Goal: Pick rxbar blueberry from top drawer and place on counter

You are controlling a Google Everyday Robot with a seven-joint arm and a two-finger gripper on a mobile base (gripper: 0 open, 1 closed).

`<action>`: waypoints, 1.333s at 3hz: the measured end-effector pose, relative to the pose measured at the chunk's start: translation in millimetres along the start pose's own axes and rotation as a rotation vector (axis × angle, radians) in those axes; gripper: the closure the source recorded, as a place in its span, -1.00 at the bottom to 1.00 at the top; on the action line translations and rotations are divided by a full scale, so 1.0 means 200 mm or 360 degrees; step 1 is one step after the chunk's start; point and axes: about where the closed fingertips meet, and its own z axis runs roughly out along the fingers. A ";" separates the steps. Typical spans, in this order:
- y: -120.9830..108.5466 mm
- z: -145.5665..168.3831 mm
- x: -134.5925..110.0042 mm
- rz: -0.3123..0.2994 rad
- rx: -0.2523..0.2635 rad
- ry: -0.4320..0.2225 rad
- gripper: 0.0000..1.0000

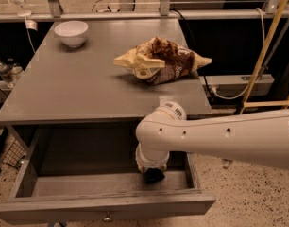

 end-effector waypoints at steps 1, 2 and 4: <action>0.00 -0.01 0.00 -0.0005 -0.0001 0.0000 1.00; 0.02 -0.25 -0.05 -0.0150 -0.0024 -0.0011 1.00; 0.03 -0.41 -0.08 -0.0248 -0.0029 -0.0024 1.00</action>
Offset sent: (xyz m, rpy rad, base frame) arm 0.0106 0.0008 0.1008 0.0191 -0.0283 0.1880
